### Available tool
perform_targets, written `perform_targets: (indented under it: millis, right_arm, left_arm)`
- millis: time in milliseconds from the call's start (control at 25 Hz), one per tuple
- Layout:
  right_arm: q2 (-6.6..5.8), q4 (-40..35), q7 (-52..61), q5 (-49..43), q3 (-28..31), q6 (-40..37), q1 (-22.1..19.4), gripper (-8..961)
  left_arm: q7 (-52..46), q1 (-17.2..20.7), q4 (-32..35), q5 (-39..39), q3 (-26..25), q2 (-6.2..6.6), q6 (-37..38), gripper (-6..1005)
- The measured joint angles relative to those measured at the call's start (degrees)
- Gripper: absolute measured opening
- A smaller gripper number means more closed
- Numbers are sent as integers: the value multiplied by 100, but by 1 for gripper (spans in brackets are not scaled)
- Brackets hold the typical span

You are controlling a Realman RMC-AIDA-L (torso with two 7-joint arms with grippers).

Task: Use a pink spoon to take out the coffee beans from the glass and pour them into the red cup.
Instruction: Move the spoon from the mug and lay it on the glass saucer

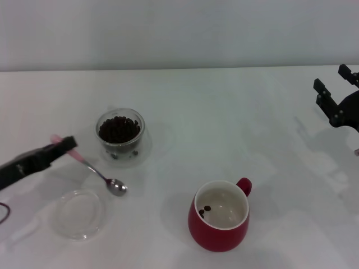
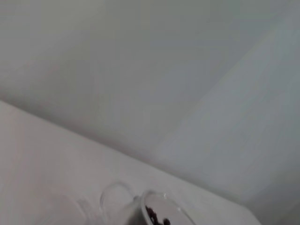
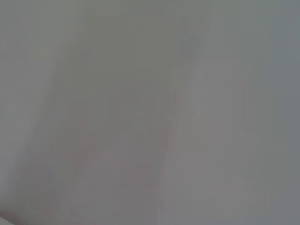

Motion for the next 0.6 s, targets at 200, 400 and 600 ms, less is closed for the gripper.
perform_targets:
  millis: [200, 400, 600]
  right_arm:
    - [0, -7, -15, 94, 0, 48, -5, 569]
    - [0, -12, -15, 121, 0, 48, -6, 569]
    - [0, -32, -19, 134, 0, 68, 2, 569]
  left_arm:
    - [-41, 162, 14, -143, -255, 261, -287, 132]
    - [-109, 388, 8, -148, -296, 384, -257, 132]
    - [-147, 529, -6, -111, -297, 397, -256, 131]
